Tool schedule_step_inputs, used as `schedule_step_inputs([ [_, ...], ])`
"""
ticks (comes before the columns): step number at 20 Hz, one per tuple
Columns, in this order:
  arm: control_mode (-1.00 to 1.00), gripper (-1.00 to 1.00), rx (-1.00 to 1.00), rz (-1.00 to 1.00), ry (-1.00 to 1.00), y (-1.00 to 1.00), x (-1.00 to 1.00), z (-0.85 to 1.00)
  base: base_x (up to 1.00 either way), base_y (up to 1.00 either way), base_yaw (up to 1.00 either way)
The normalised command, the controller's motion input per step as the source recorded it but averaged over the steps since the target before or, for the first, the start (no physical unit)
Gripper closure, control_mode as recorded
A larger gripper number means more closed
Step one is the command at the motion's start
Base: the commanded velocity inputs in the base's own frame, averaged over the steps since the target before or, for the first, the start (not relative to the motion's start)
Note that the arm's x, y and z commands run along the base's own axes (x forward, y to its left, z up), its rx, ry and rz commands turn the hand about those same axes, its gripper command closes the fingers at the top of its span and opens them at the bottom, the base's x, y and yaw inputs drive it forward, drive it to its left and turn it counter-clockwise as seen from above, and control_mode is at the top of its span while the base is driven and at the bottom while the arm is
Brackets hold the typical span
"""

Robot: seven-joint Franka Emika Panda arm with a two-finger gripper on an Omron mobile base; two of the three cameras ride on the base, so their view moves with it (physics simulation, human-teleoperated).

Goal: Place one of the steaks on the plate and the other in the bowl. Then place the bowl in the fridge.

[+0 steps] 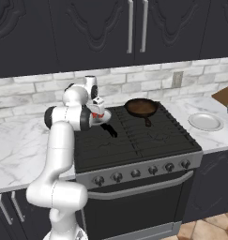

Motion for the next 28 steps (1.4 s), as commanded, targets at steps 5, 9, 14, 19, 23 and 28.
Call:
schedule_step_inputs([
  [5,-1.0,-1.0,0.01,-0.04,0.08,0.0,0.0,-0.48,0.0,0.0,0.0],
  [9,-1.0,1.0,0.04,-0.04,0.1,0.04,0.0,-0.37,0.0,0.0,0.0],
  [14,-1.0,1.0,0.05,-0.03,0.04,0.0,0.0,-0.36,0.0,0.0,0.0],
  [19,-1.0,1.0,-0.04,-0.01,0.0,0.02,0.0,0.04,0.0,0.0,0.0],
  [23,-1.0,1.0,-0.07,0.0,0.0,-0.24,-0.01,0.15,0.0,0.0,0.0],
  [28,-1.0,1.0,-0.04,0.01,-0.12,-0.42,0.0,-0.04,0.0,0.0,0.0],
])
